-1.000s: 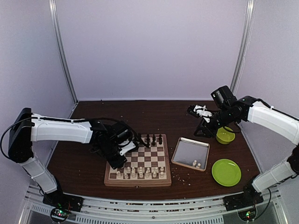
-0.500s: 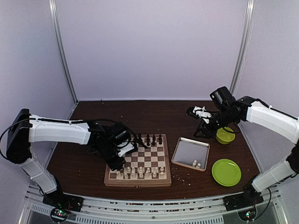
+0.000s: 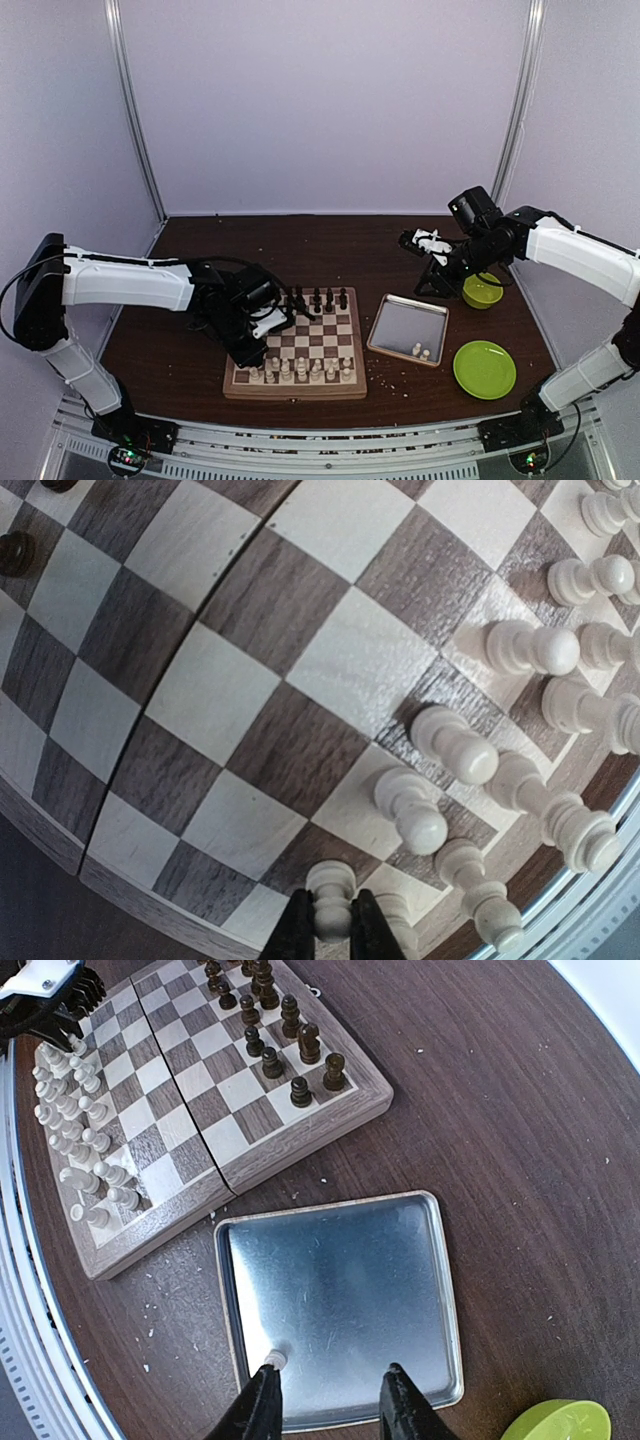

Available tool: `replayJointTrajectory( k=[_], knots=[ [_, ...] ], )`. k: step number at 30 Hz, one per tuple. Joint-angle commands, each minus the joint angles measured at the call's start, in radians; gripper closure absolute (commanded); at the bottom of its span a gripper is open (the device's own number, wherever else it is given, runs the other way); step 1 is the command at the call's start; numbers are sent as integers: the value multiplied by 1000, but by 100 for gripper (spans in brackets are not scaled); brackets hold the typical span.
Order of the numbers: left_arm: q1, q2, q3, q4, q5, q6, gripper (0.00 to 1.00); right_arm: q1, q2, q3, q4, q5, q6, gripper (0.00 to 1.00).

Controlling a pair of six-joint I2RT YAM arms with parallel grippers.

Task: Set up the chess pieces on the board
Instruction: Place the pawn on b2, then pick up the pawn from the storage box.

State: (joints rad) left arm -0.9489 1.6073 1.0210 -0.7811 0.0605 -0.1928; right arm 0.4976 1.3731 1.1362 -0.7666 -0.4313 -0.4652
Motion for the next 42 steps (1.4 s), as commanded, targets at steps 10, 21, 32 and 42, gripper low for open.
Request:
replayJointTrajectory(
  k=[10, 21, 32, 42],
  knots=[
    [-4, -20, 13, 3, -25, -2, 73, -5, 6, 13, -16, -14, -6, 66],
    [43, -29, 245, -145, -209, 137, 66, -5, 5, 19, -19, 3, 0, 66],
    [82, 6, 632, 32, -447, 368, 58, -5, -33, 47, -152, 160, -82, 67],
    [276, -86, 377, 461, -183, 277, 4, 57, 57, -60, -194, 293, -131, 70]
  ],
)
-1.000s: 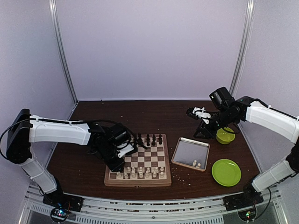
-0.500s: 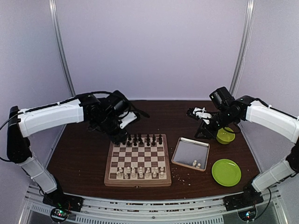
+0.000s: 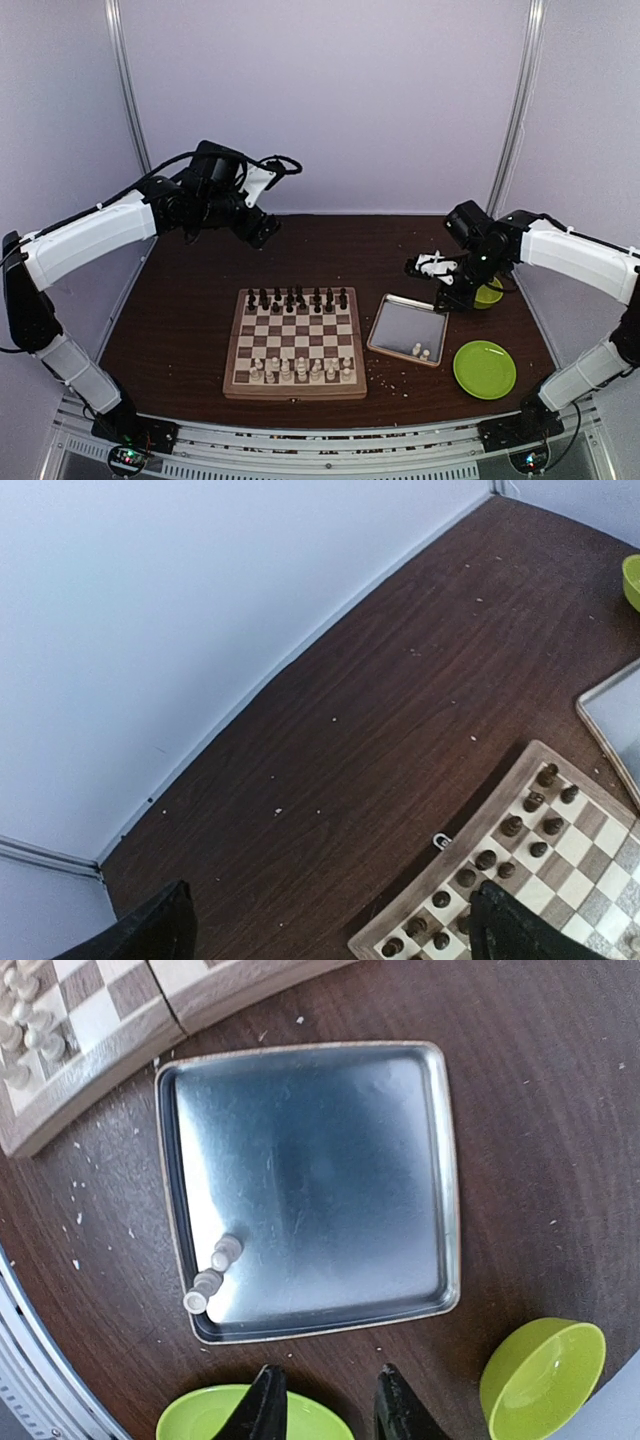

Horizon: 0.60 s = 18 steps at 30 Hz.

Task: Set up the chess pieces on the board
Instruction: Pick up the pawn from the storage box.

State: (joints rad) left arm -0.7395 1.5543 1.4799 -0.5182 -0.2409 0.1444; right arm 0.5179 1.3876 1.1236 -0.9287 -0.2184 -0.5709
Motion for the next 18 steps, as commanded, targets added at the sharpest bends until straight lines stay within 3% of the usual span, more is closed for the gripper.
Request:
replayJointTrajectory(
  k=[1, 7, 18],
  knots=[
    [67, -55, -116, 233, 123, -71, 5, 52, 51, -59, -21, 86, -23, 69],
    [65, -117, -186, 277, 163, -112, 25, 121, 133, -106, 10, 95, -10, 69],
    [63, -104, -149, 230, 216, -119, 27, 179, 235, -101, 66, 99, -8, 71]
  ],
)
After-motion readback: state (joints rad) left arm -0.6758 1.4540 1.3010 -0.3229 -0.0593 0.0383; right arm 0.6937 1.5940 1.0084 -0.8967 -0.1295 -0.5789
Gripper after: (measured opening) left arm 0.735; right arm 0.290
